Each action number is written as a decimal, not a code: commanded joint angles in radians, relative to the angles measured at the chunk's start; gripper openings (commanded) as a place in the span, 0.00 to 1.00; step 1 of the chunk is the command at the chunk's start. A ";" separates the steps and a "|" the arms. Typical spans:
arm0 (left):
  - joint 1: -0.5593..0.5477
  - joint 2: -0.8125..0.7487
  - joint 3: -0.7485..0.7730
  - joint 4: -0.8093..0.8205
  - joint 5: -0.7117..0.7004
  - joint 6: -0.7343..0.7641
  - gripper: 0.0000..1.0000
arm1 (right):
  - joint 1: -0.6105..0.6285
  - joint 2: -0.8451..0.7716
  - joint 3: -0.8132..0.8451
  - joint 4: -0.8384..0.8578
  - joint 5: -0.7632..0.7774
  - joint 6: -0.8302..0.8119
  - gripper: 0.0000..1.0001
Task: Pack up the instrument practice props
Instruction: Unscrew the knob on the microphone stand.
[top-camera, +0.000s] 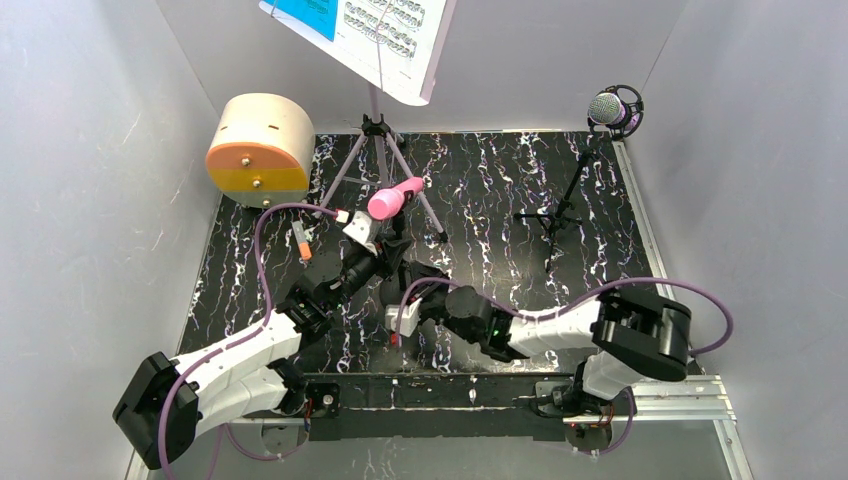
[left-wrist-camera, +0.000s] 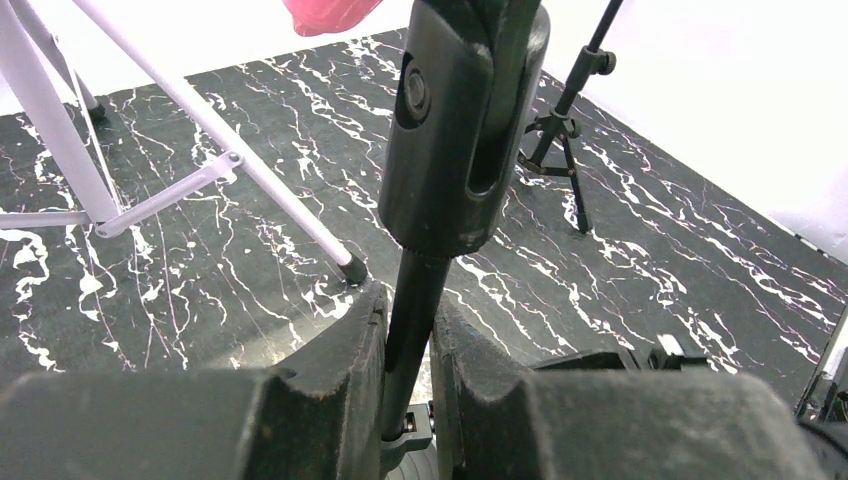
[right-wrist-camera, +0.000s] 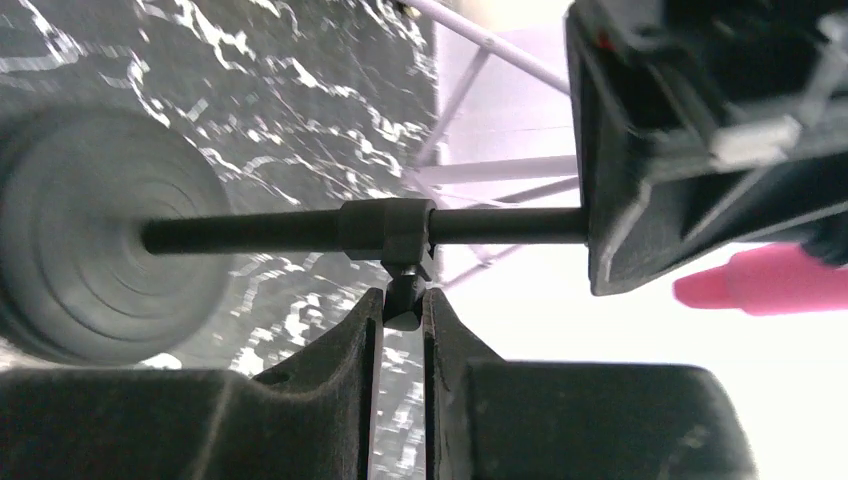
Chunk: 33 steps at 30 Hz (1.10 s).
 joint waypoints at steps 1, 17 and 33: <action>-0.036 0.023 -0.012 -0.099 0.141 -0.094 0.00 | 0.053 0.120 -0.037 0.115 0.154 -0.412 0.01; -0.037 0.002 -0.024 -0.116 0.091 -0.082 0.00 | 0.073 0.210 -0.047 0.349 0.209 -0.360 0.46; -0.037 0.008 -0.019 -0.120 0.092 -0.068 0.00 | -0.080 -0.246 -0.110 0.024 -0.129 0.802 0.84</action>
